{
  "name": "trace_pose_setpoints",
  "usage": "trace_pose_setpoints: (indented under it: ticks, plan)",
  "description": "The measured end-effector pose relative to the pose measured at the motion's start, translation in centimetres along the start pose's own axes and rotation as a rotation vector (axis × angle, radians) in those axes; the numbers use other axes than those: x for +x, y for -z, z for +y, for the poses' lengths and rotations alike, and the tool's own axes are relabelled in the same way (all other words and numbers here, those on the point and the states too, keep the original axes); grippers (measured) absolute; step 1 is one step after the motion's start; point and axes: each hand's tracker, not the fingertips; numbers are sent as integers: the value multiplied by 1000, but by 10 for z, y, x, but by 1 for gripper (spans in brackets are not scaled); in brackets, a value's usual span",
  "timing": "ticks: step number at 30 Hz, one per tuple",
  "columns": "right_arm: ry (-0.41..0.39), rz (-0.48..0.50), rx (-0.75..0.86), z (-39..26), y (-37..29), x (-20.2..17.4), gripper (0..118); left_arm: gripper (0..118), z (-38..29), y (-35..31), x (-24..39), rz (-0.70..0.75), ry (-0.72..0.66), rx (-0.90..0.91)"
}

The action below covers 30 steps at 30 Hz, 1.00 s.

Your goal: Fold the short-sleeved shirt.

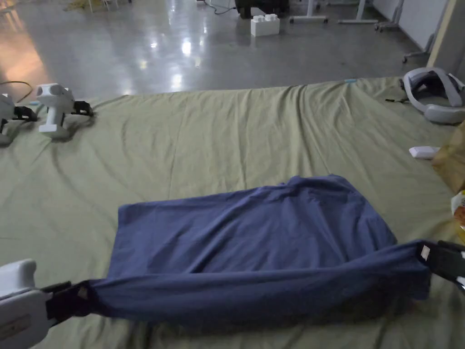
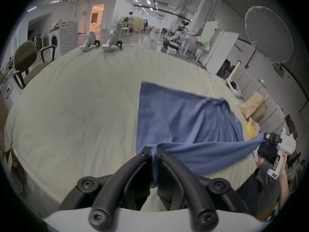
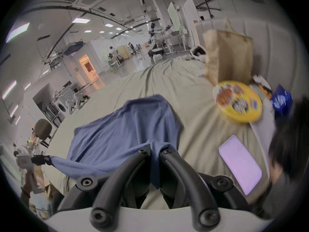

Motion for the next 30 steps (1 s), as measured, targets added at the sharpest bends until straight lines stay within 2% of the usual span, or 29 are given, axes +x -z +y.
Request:
trace_pose_setpoints:
  ticks: [3, 5, 8, 9, 10, 11, 12, 13, 14, 15, 16, 17, 18, 20, 21, 22, 24, 25, 26, 28, 30]
  plan:
    - [-27, -3, -62, 34, 54, -12, 11, 8, 45, 59, -6, 14, -18, -13]
    - [-55, -46, -126, 42, 93, -15, 11, 8, 61, 96, 0, 41, -11, -72]
    - [-58, -64, -245, 34, 143, -10, 11, 8, 51, 134, 60, 59, -1, -123]
    - [-68, -80, -274, 27, 155, -9, 11, 8, 71, 152, 12, 85, 14, -152]
    - [-85, -105, -291, 21, 165, -9, 11, 12, 70, 166, 14, 103, 32, -165]
    - [-104, -115, -296, 16, 171, -9, 12, 27, 66, 176, 24, 110, 34, -171]
    - [-106, -112, -286, 11, 175, -5, 12, 35, 60, 184, 37, 116, 22, -179]
    - [-108, -113, -286, 8, 177, -3, 13, 45, 73, 168, 9, 126, 14, -183]
    - [-109, -108, -282, 8, 175, -3, 14, 53, 70, 167, 14, 127, -6, -174]
    - [-107, -100, -268, 9, 170, -2, 25, 79, 66, 162, 25, 134, -11, -161]
    - [-101, -87, -243, 10, 161, 0, 40, 79, 62, 152, 41, 142, 6, -114]
    - [-87, -71, -223, 12, 153, 1, 62, 79, 74, 129, 6, 146, 24, -80]
    - [-79, -27, -188, 14, 141, 2, 80, 80, 73, 115, 15, 125, 45, -37]
    - [-57, 59, -112, 20, 110, 1, 87, 81, 66, 67, 44, 77, 101, 79]
    - [-42, 96, -68, 23, 89, -2, 88, 85, 67, 46, 13, 60, 135, 148]
    - [-39, 128, 3, 24, 64, -7, 88, 88, 63, 17, 22, 54, 162, 242]
    - [-70, 161, 153, 23, 11, -22, 88, 89, 50, -45, 45, 9, 184, 396]
    - [-98, 180, 233, 22, -20, -32, 88, 91, 53, -76, 35, -31, 194, 476]
    - [-121, 180, 303, 18, -48, -42, 90, 93, 47, -104, 44, -53, 204, 544]
    - [-177, 150, 471, 8, -102, -66, 102, 93, 33, -157, 66, -73, 218, 663]
    - [-243, 98, 609, -8, -146, -86, 105, 93, 17, -196, 89, -38, 228, 738]
